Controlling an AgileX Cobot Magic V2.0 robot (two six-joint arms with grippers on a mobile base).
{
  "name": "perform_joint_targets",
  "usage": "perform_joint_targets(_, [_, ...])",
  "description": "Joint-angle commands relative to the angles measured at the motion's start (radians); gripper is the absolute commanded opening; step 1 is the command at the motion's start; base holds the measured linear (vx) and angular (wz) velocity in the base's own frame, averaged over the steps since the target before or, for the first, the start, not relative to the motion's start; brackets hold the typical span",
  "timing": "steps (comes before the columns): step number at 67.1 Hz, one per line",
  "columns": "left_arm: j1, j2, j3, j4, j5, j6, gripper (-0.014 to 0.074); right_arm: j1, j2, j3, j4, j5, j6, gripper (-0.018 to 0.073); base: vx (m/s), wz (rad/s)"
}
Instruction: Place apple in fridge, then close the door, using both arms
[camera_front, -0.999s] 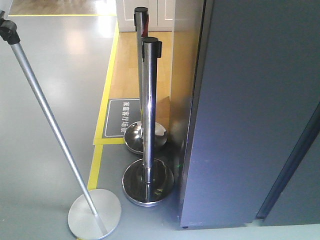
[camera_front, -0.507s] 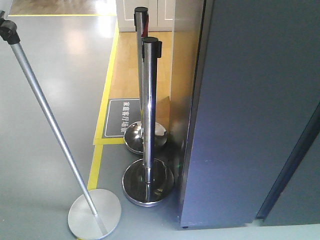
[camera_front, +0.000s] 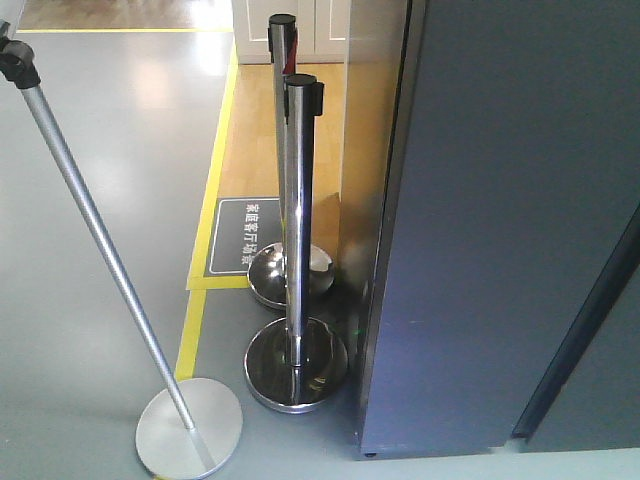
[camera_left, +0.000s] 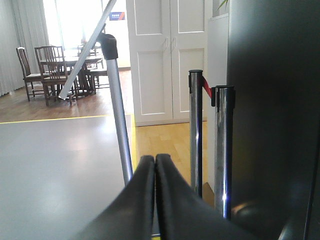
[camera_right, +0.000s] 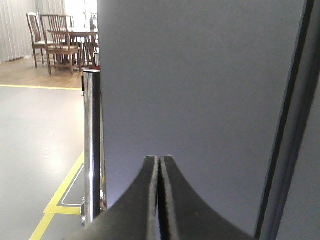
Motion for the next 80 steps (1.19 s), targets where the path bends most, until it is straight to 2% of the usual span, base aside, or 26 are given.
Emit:
perform_joint_targets(1, [-0.002, -0.015, -0.018, -0.009, -0.077, -0.001, -0.0006, -0.001, -0.019, 0.044, 0.007, -0.172, -0.004, -0.0003, 0.0, 0.0])
perform_joint_targets(38, [-0.002, -0.015, -0.018, -0.009, -0.077, -0.001, -0.0006, -0.001, -0.017, 0.055, 0.014, -0.151, -0.004, -0.0003, 0.0, 0.0])
perform_joint_targets(48, [-0.002, -0.015, -0.018, -0.009, -0.077, -0.001, -0.0006, -0.001, -0.017, 0.055, 0.013, -0.217, -0.004, -0.0003, 0.0, 0.0])
perform_joint_targets(62, [-0.002, -0.015, -0.018, -0.009, -0.077, -0.001, -0.0006, -0.001, -0.017, 0.055, -0.145, -0.296, 0.112, -0.0003, 0.0, 0.0])
perform_joint_targets(80, [-0.002, -0.015, -0.018, -0.009, -0.077, -0.001, -0.0006, -0.001, -0.017, 0.055, -0.08, -0.291, 0.117, -0.0003, 0.0, 0.0])
